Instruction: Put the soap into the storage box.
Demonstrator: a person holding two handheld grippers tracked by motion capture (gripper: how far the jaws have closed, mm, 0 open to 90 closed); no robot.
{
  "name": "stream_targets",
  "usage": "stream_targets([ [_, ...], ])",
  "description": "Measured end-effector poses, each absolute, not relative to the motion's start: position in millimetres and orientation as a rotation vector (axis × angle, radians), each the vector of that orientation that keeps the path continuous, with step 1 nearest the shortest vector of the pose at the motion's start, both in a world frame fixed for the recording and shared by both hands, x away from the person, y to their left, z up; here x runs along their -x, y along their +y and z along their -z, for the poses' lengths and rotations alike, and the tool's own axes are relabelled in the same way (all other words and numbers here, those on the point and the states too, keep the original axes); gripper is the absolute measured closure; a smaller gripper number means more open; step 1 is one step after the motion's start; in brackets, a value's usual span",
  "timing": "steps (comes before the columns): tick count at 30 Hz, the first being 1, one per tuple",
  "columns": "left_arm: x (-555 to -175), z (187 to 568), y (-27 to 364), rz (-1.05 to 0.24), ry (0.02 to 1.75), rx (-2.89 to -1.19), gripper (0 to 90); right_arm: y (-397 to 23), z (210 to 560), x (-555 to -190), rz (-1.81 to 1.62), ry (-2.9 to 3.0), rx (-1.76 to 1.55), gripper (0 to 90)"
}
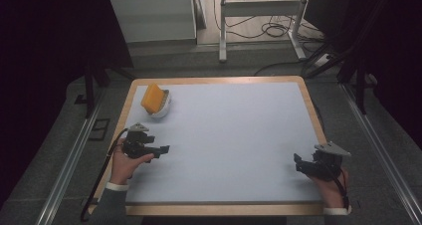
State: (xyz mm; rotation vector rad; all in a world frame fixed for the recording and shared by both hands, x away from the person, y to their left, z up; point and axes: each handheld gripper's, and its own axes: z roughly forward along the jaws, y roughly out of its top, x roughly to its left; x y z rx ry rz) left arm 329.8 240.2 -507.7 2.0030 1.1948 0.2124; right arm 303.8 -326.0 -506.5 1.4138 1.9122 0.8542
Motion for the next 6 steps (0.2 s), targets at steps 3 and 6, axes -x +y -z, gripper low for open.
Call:
stream_targets([
  [3,-328.8,506.5,241.3,-0.222,1.199,-1.984,18.8,-324.8,508.0,-304.2,-0.856,1.901,-1.404,6.6],
  [6,-328.3,507.8,240.8,-0.237,1.208,-1.982,18.7,-320.9,507.5,-304.0,-0.865,1.905,-1.376,6.5],
])
